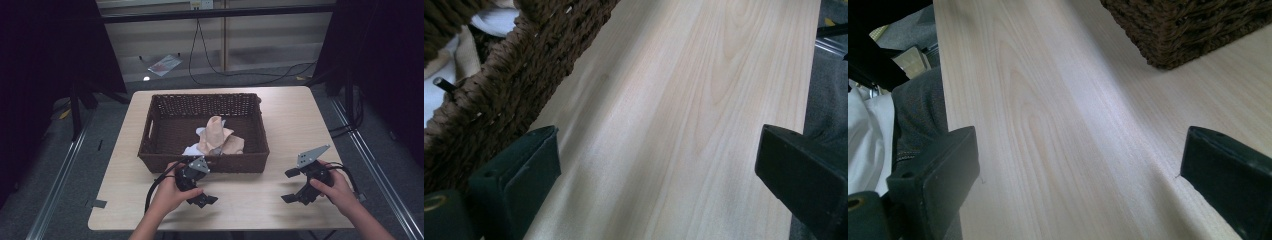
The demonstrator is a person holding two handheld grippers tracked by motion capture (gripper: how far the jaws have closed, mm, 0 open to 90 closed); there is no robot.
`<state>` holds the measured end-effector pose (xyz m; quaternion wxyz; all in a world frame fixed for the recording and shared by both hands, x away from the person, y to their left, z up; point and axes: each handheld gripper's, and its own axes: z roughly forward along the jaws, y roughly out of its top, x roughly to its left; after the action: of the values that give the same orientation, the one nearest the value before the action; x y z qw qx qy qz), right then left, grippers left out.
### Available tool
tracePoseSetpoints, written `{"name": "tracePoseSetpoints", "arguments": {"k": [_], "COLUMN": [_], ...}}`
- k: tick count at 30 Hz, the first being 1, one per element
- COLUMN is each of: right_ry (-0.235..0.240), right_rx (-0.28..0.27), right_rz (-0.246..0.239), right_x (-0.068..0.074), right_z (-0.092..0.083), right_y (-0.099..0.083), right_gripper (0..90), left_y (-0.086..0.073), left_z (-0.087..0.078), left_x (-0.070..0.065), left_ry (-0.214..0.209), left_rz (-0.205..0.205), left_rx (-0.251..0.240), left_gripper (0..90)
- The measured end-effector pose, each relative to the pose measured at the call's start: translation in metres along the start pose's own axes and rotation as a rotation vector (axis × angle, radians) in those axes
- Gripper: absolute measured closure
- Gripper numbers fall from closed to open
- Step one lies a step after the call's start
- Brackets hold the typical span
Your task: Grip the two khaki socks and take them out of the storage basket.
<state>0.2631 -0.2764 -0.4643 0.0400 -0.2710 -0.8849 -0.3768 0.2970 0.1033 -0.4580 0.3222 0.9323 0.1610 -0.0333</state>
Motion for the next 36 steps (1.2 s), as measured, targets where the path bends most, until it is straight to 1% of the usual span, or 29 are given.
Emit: {"name": "tracePoseSetpoints", "arguments": {"k": [2,3,4,5,6,7,8,9,10,12,13,15,16,17,18,19,20,22,24,25,26,28,29,30,31,33,36], "right_ry": [0.002,0.002,0.004,0.004,0.005,0.005,0.005,0.005,0.005,0.005,0.005,0.002,0.002,0.002,0.002,0.002,0.002,0.001,0.005,0.004,0.003,0.005,0.004,0.005,0.005,0.004,0.005], "right_rx": [-0.001,-0.001,-0.003,-0.003,-0.003,-0.004,-0.003,-0.003,-0.004,-0.004,-0.004,0.000,0.000,0.000,-0.001,0.000,0.001,-0.001,-0.005,-0.004,-0.001,-0.004,-0.004,-0.005,-0.005,-0.004,-0.005], "right_rz": [-0.003,-0.003,-0.003,-0.003,-0.003,-0.002,-0.003,-0.003,-0.004,-0.004,-0.004,-0.004,-0.004,-0.004,-0.005,-0.004,-0.003,-0.003,-0.004,-0.004,-0.005,-0.005,-0.004,-0.003,-0.003,-0.004,-0.003], "right_x": [0.000,0.000,0.000,0.000,0.000,0.000,0.000,0.000,-0.001,0.000,0.000,-0.001,-0.001,-0.001,-0.001,-0.001,0.000,-0.001,-0.001,-0.001,-0.001,-0.001,-0.001,0.000,0.000,-0.001,0.000], "right_z": [0.000,0.000,0.000,0.000,0.000,0.000,0.000,0.000,0.000,0.000,0.000,0.001,0.001,0.001,0.001,0.001,0.001,0.000,0.000,0.000,0.000,0.000,0.000,0.000,0.000,0.000,0.000], "right_y": [0.000,0.000,0.000,0.000,0.001,0.001,0.000,0.000,0.000,0.000,0.000,0.000,0.000,0.000,0.000,0.000,0.000,0.000,0.000,0.000,0.000,0.000,0.000,0.000,0.000,0.000,0.000], "right_gripper": [1.6,1.6,1.6,1.6,1.6,1.6,1.6,1.6,1.6,1.6,1.6,1.6,1.6,1.6,1.6,1.6,1.6,1.6,1.6,1.6,1.6,1.6,1.6,1.6,1.6,1.6,1.6], "left_y": [0.000,0.001,0.002,0.002,0.002,0.002,0.003,0.003,0.005,0.007,0.008,0.011,0.013,0.013,0.015,0.016,0.017,0.021,0.023,0.025,0.028,0.031,0.032,0.034,0.036,0.040,0.048], "left_z": [-0.001,-0.001,-0.002,-0.002,-0.003,-0.003,-0.004,-0.005,-0.007,-0.008,-0.010,-0.012,-0.014,-0.014,-0.015,-0.016,-0.016,-0.019,-0.021,-0.022,-0.025,-0.028,-0.029,-0.030,-0.032,-0.035,-0.040], "left_x": [0.000,0.000,0.000,0.000,0.000,0.000,0.000,0.000,0.001,0.001,0.001,0.001,0.002,0.002,0.002,0.002,0.001,0.002,0.002,0.003,0.003,0.003,0.003,0.003,0.003,0.003,0.004], "left_ry": [-0.004,-0.003,-0.018,-0.018,-0.022,-0.027,-0.019,-0.021,-0.025,-0.021,-0.031,-0.037,-0.050,-0.050,-0.049,-0.061,-0.063,-0.073,-0.073,-0.082,-0.088,-0.083,-0.077,-0.084,-0.087,-0.086,-0.096], "left_rz": [0.006,0.002,-0.005,-0.005,0.003,-0.003,-0.002,-0.013,-0.013,-0.013,-0.020,-0.026,-0.025,-0.025,-0.031,-0.033,-0.045,-0.038,-0.044,-0.039,-0.044,-0.045,-0.037,-0.046,-0.041,-0.053,-0.053], "left_rx": [0.007,0.007,0.004,0.004,0.012,0.004,0.009,0.002,0.012,0.012,0.015,0.016,0.023,0.023,0.029,0.032,0.032,0.040,0.037,0.041,0.044,0.044,0.049,0.045,0.051,0.052,0.060], "left_gripper": [4.5,4.5,4.5,4.7,4.7,4.9,5.0,5.0,5.2,5.4,5.4,5.9,5.9,6.0,6.0,6.0,6.0,6.1,6.1,6.0,6.0,6.0,6.0,6.0,6.0,6.0,6.1]}}
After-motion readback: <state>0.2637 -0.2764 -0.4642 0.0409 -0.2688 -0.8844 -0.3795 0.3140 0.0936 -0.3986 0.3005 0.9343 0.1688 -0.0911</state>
